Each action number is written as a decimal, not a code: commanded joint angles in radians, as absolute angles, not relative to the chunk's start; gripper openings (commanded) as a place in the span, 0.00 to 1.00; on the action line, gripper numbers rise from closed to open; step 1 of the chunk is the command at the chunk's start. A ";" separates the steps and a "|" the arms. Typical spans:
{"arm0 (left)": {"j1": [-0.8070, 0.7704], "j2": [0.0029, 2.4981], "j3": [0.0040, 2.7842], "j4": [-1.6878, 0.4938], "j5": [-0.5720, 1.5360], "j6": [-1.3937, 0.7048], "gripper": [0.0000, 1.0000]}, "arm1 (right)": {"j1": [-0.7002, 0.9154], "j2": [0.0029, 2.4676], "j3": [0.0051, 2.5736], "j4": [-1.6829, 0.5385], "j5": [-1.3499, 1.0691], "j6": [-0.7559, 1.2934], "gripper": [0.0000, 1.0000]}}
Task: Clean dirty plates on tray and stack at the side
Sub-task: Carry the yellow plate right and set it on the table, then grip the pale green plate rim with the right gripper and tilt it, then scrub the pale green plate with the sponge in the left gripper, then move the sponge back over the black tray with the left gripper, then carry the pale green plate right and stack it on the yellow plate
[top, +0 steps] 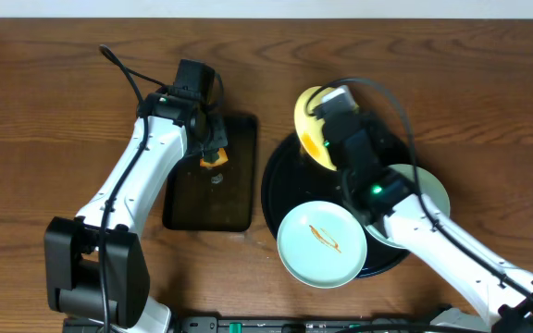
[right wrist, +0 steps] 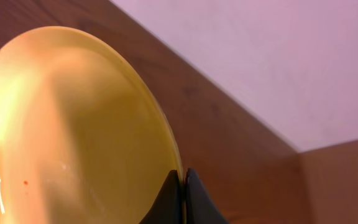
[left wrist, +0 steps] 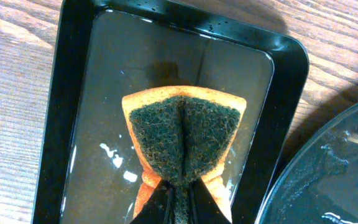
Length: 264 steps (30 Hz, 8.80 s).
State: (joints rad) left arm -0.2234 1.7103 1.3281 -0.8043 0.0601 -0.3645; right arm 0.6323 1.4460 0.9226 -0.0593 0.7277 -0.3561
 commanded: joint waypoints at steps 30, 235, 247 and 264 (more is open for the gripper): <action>-0.220 1.711 1.328 -0.807 0.048 -0.352 0.07 | 0.285 1.428 0.942 -0.302 0.580 0.342 0.01; -0.232 1.721 1.258 -0.709 0.144 -0.259 0.08 | 0.616 1.190 0.786 -0.043 0.756 -0.430 0.01; -0.232 1.721 1.258 -0.702 0.144 -0.259 0.08 | 0.668 1.191 0.786 0.035 0.816 -0.533 0.01; -0.232 1.721 1.258 -0.702 0.145 -0.259 0.08 | 0.342 1.277 0.785 -0.275 0.617 0.211 0.01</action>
State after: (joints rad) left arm -0.2356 1.7115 1.2625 -0.7017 0.1505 -0.2718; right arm 0.4377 1.2434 0.7731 -0.2554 0.7204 -0.0563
